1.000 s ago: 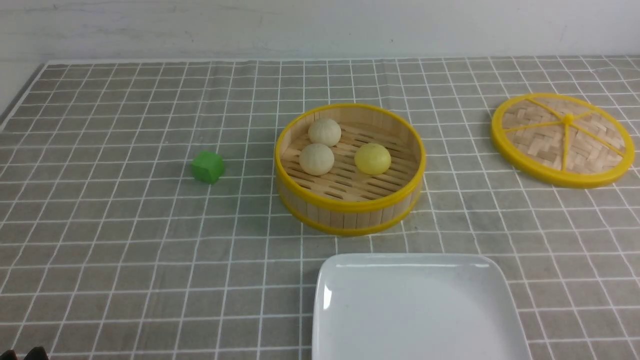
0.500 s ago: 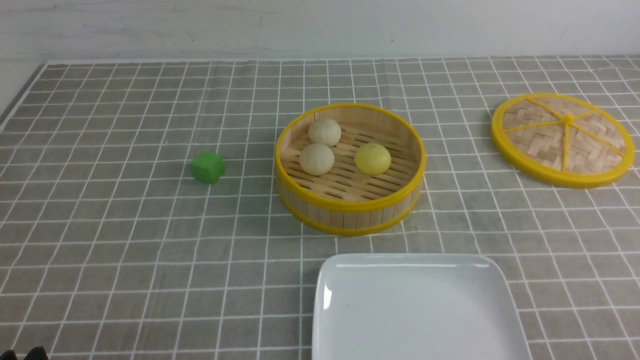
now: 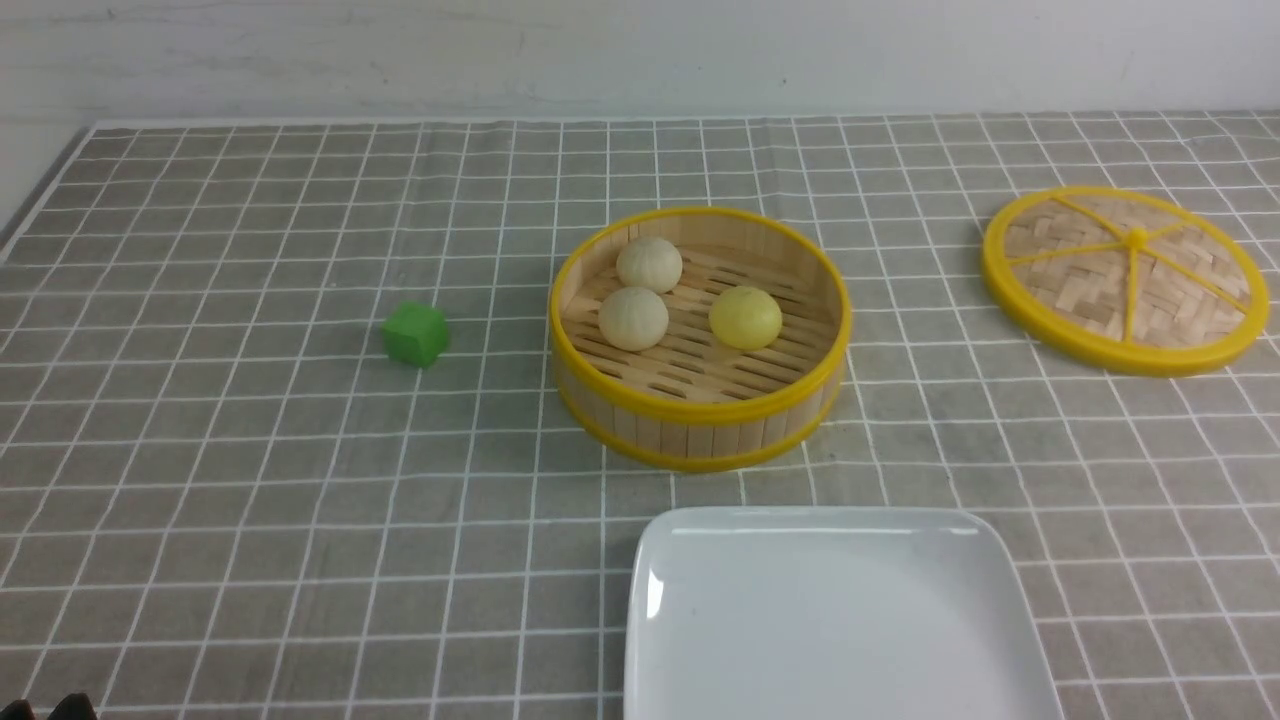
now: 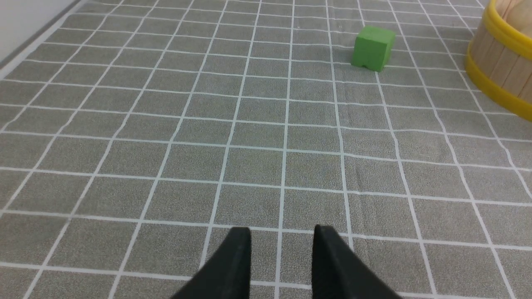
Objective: Put the steamed buns into the plate on the grey tablecloth.
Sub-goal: 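Reach toward a bun in the bamboo steamer with the right gripper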
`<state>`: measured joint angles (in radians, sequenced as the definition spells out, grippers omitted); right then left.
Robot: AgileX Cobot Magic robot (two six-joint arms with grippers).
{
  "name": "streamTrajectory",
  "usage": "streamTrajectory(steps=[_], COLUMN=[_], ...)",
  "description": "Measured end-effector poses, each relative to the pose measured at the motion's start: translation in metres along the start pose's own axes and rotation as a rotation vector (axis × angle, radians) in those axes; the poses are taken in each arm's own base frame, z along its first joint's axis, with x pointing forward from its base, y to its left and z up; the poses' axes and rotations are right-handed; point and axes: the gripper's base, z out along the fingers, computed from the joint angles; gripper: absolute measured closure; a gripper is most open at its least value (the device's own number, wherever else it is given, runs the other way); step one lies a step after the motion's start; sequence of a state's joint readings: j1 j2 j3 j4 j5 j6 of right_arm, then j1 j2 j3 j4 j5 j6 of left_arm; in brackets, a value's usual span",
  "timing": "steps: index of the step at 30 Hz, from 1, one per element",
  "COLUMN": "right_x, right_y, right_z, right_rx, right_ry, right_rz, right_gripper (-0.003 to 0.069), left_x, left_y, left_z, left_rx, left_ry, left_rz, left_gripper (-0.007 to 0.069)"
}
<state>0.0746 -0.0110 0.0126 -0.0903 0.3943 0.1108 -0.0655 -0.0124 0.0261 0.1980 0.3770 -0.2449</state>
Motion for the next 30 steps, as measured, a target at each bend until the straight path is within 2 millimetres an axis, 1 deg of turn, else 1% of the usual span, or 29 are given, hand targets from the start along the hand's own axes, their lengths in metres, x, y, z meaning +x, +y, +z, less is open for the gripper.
streamTrajectory(steps=[8, 10, 11, 12, 13, 16, 17, 20, 24, 25, 28, 29, 30], right_x=[0.0, -0.001, -0.001, -0.001, -0.001, -0.002, -0.002, -0.003, -0.008, -0.015, -0.052, -0.054, -0.067], right_y=[0.0, 0.002, 0.004, 0.005, 0.009, 0.014, 0.015, 0.017, 0.017, 0.017, 0.016, 0.016, 0.017], right_z=[0.0, 0.0, 0.0, 0.0, 0.0, 0.0, 0.0, 0.0, -0.002, -0.005, -0.021, -0.022, -0.027], right_rx=[0.003, -0.02, -0.045, -0.062, -0.099, -0.159, -0.173, -0.197, -0.211, -0.22, -0.236, -0.235, -0.232], right_ry=[-0.004, -0.012, -0.01, -0.01, -0.007, 0.009, 0.015, 0.025, -0.002, -0.023, -0.118, -0.116, -0.129], right_rz=[-0.005, 0.1, 0.211, 0.272, 0.445, 0.707, 0.762, 0.842, 0.863, 0.844, 0.694, 0.681, 0.627], right_gripper=[0.042, 0.042, 0.042, 0.042, 0.042, 0.042, 0.042, 0.042, 0.0434, 0.045, 0.0538, 0.0553, 0.0583], left_x=[0.0, 0.0, 0.0, 0.0, 0.0, 0.0, 0.0, 0.0, 0.0, 0.0, 0.0, 0.0, 0.0], left_y=[0.0, 0.0, 0.0, 0.0, 0.0, 0.0, 0.0, 0.0, 0.0, 0.0, 0.0, 0.0, 0.0], left_z=[0.0, 0.0, 0.0, 0.0, 0.0, 0.0, 0.0, 0.0, 0.0, 0.0, 0.0, 0.0, 0.0], left_rx=[0.0, 0.0, 0.0, 0.0, 0.0, 0.0, 0.0, 0.0, 0.0, 0.0, 0.0, 0.0, 0.0], left_ry=[0.0, 0.0, 0.0, 0.0, 0.0, 0.0, 0.0, 0.0, 0.0, 0.0, 0.0, 0.0, 0.0], left_rz=[0.0, 0.0, 0.0, 0.0, 0.0, 0.0, 0.0, 0.0, 0.0, 0.0, 0.0, 0.0, 0.0], left_gripper=[0.0385, 0.0385, 0.0385, 0.0385, 0.0385, 0.0385, 0.0385, 0.0385, 0.0385, 0.0385, 0.0385, 0.0385, 0.0385])
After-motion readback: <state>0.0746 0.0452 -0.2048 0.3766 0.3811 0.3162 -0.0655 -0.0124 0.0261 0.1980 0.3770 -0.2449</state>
